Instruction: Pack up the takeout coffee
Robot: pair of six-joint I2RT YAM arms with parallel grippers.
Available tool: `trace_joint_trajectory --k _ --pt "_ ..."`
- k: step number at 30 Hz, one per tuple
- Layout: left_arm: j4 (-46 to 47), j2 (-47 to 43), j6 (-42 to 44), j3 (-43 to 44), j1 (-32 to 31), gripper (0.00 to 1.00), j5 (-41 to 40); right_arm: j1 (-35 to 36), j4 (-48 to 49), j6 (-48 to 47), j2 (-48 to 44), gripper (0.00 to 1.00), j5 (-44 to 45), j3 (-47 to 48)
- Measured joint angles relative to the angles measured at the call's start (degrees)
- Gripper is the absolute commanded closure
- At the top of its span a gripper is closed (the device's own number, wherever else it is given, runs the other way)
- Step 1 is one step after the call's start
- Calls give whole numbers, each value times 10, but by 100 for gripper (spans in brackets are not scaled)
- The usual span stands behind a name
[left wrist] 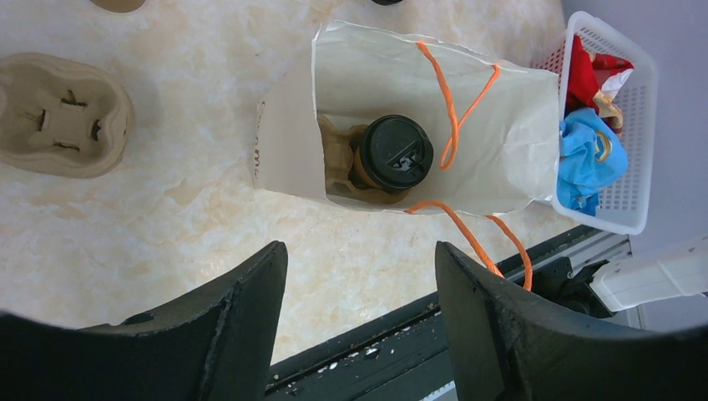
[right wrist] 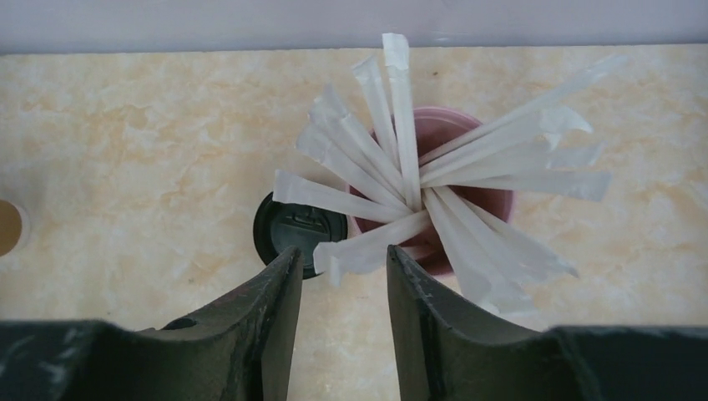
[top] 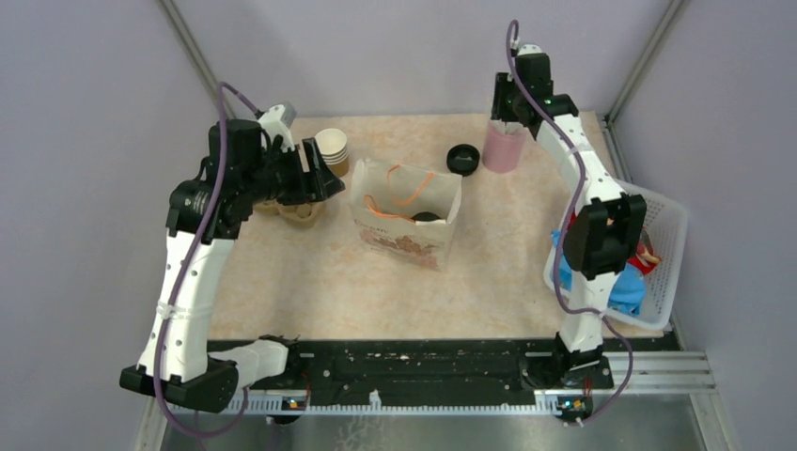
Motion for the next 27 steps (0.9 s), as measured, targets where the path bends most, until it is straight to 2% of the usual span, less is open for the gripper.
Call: trace_joint_trajectory --k 10,17,27 --pt "0 18 0 0 0 30 -2 1 -23 -48 43 67 3 34" --pt "2 23 0 0 0 29 -2 1 -23 -102 33 70 4 -4" --pt "3 30 0 0 0 29 -2 -2 -9 -126 31 70 -3 -29"
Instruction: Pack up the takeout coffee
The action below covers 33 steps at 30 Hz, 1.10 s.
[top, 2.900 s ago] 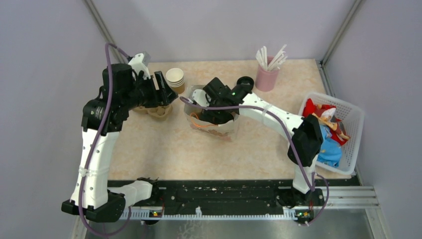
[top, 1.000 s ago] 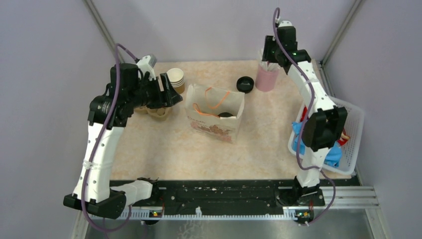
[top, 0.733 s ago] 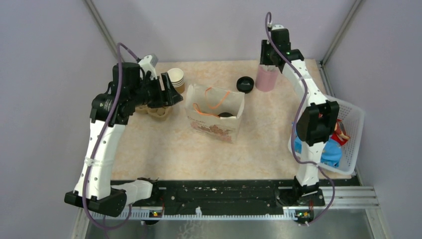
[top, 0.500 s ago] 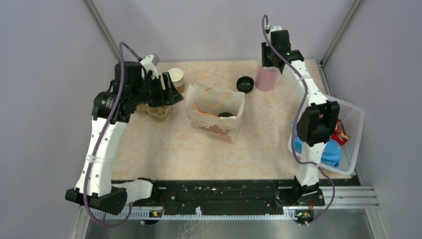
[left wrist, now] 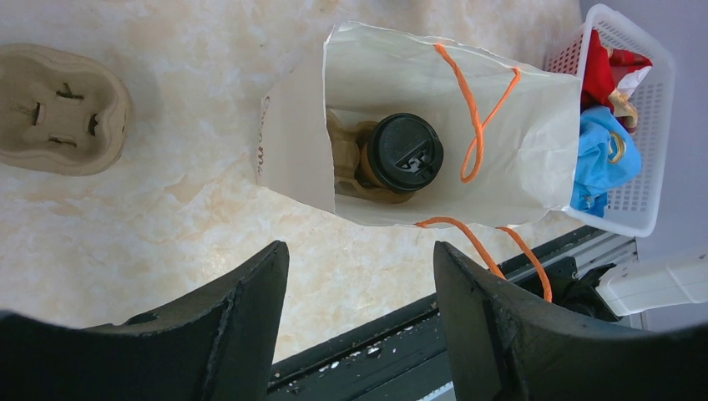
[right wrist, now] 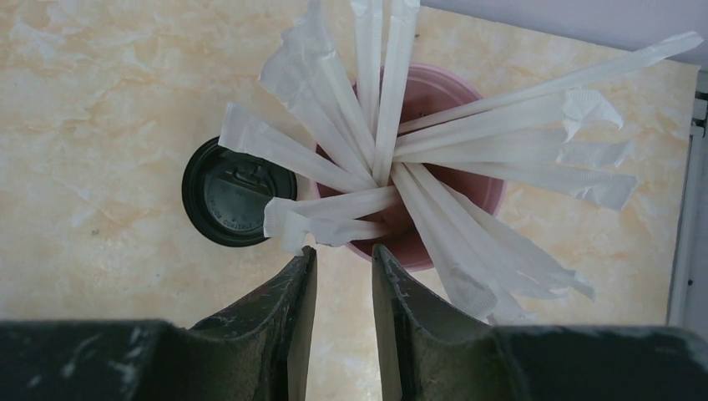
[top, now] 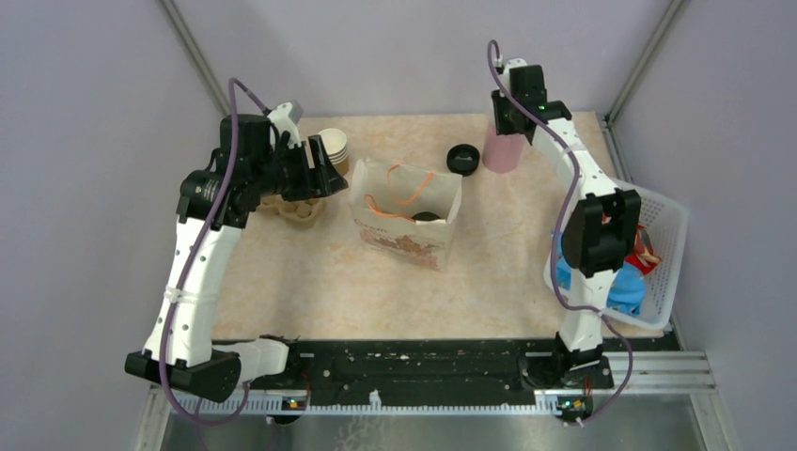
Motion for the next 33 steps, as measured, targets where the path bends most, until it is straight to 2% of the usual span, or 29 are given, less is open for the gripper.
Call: trace_joint_trajectory --k 5,9,13,19,33 --pt "0 0 0 0 0 29 0 -2 19 -8 0 72 0 0" --pt "0 0 0 0 0 30 0 -4 27 -13 0 78 -2 1" --pt "0 0 0 0 0 30 0 -4 29 -15 1 81 -3 1" --pt "0 0 0 0 0 30 -2 -4 43 -19 7 100 -5 1" --pt "0 0 0 0 0 31 2 -4 73 -40 8 100 7 16"
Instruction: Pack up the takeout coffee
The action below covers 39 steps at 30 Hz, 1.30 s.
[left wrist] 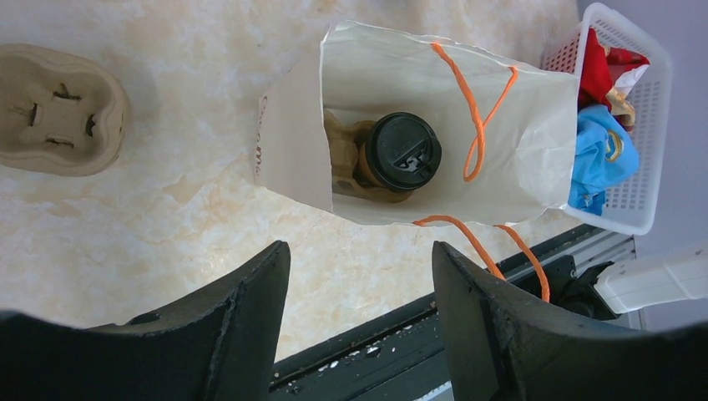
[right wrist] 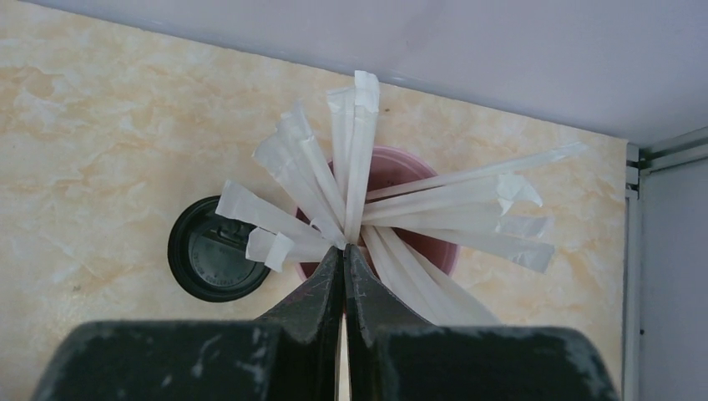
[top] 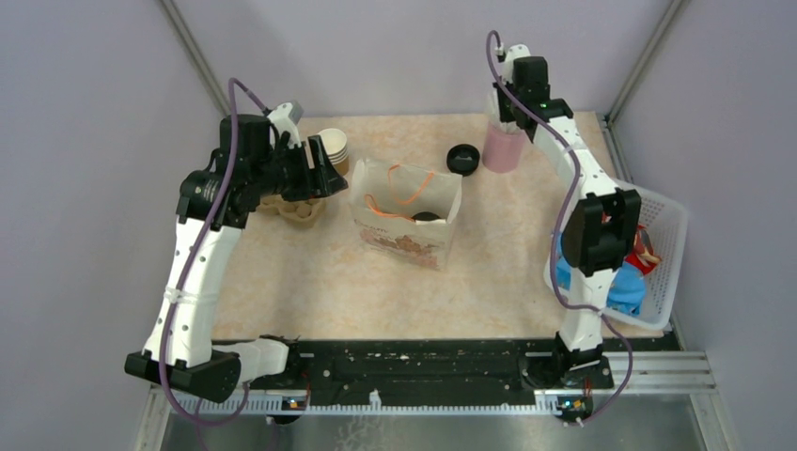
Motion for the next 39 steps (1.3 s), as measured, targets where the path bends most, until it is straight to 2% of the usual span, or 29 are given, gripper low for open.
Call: trace_joint_trajectory --k 10,20,21,23,29,33,36,39 --pt "-3 -5 12 3 0 31 12 0 2 1 -57 100 24 1" --pt "-1 -17 13 3 0 32 34 0 4 7 -121 100 28 43" --pt "-1 -18 13 3 0 31 35 0 2 8 -123 98 26 45" --pt "1 -19 13 3 0 32 39 0 0 10 -124 85 21 49" --pt "2 -19 13 3 0 32 43 -24 -14 61 -115 57 -15 36" --pt "3 -19 12 3 0 32 43 -50 -17 107 -80 47 -11 47" --pt "5 -20 12 3 0 32 43 -64 -22 142 -31 30 -9 84" --pt "8 -20 6 3 0 32 41 -73 -24 161 14 26 -8 111"
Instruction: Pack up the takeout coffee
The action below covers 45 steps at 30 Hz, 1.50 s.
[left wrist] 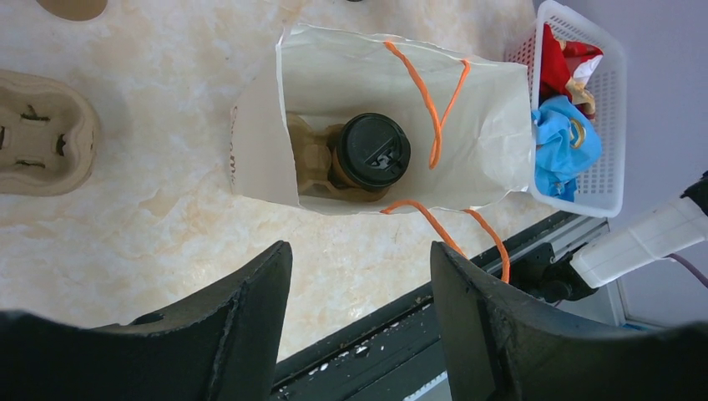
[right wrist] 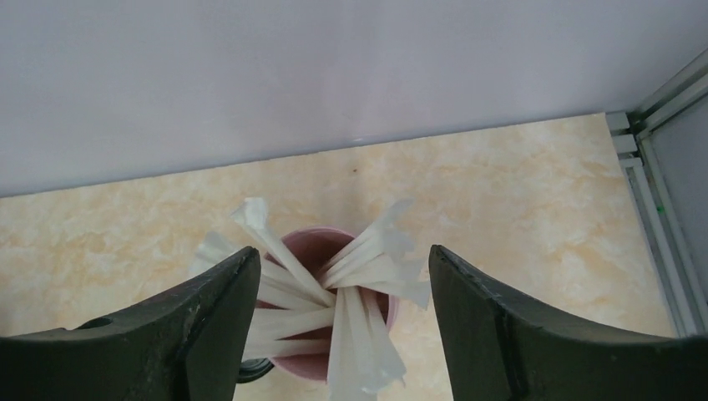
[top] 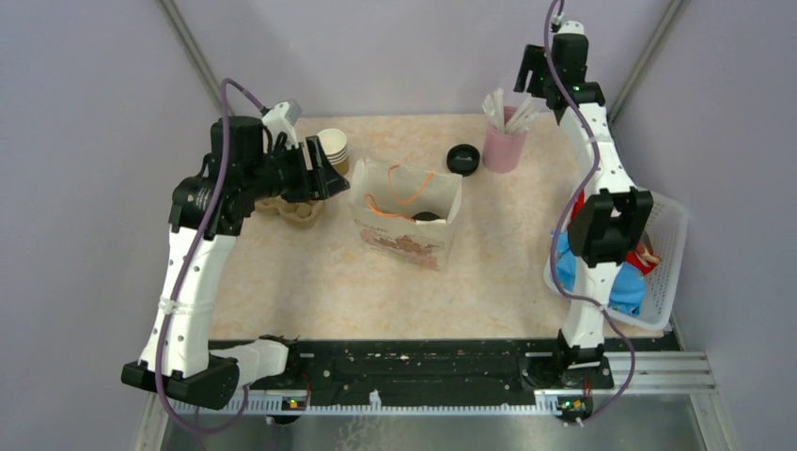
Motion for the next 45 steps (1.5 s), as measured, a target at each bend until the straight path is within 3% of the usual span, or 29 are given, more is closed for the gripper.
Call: trace_joint_trajectory --k 5,15,20,26,33,37,45 --pt "3 1 -9 0 0 32 -9 -12 -11 13 72 28 1 62" --pt "13 9 -36 -8 0 33 -24 -24 -12 16 127 46 4 122" --pt "21 12 -46 -8 0 34 -29 -24 -11 16 140 67 1 127" --pt "24 16 -52 -8 0 34 -31 -24 -12 12 158 100 0 149" --pt "23 26 -51 -1 0 34 -27 -24 -19 7 168 100 8 225" --pt "22 41 -42 19 0 33 -20 -24 -14 41 124 100 -7 227" --pt "30 43 -11 22 0 34 -7 2 15 102 -129 100 -122 118"
